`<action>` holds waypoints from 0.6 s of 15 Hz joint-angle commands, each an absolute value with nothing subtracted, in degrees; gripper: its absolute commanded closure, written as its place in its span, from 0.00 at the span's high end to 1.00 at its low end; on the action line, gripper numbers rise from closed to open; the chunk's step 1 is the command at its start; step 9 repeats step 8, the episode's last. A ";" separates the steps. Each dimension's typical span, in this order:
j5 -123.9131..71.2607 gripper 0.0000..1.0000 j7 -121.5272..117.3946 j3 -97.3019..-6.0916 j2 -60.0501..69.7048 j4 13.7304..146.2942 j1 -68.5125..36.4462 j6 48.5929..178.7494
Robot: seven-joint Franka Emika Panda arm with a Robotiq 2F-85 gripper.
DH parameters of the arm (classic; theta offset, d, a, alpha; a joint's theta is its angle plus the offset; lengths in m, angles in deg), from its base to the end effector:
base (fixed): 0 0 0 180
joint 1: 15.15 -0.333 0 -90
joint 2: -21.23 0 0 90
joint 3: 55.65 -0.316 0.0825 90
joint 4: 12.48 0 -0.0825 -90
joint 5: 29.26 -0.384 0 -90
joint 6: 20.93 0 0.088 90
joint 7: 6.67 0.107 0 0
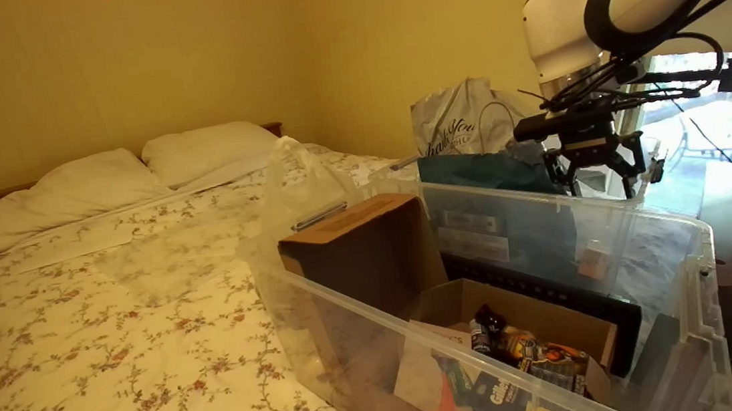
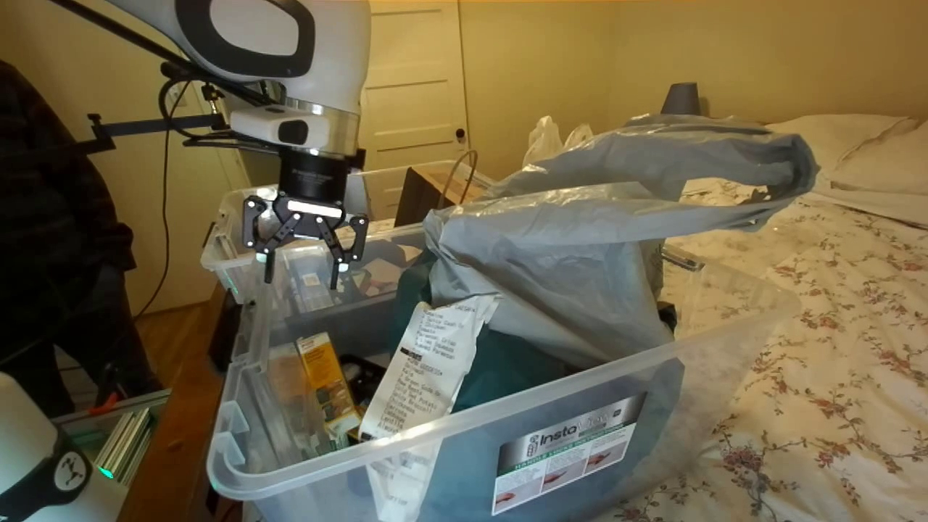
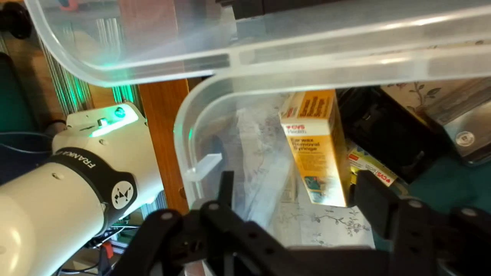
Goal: Move the remote and the pink box from the left storage box to the right storage box
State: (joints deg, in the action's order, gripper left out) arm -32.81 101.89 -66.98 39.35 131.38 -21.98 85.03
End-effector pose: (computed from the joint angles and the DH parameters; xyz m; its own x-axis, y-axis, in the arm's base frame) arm 0.3666 0.1238 0.3687 -0.0348 -0.9922 0.1195 -0.9443 0.0718 0.3213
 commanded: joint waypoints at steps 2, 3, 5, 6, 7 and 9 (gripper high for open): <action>-35.45 1.00 111.00 -70.72 46.06 130.91 -22.96 87.17; -34.83 1.00 111.50 -72.13 47.11 129.72 -23.59 87.30; -33.32 1.00 111.58 -75.22 48.55 127.15 -24.80 87.69; -31.28 1.00 108.94 -76.83 48.30 125.25 -25.66 86.16; -33.16 1.00 106.53 -74.32 46.88 126.66 -24.23 85.78; -33.12 1.00 106.54 -75.28 47.57 126.03 -24.87 85.41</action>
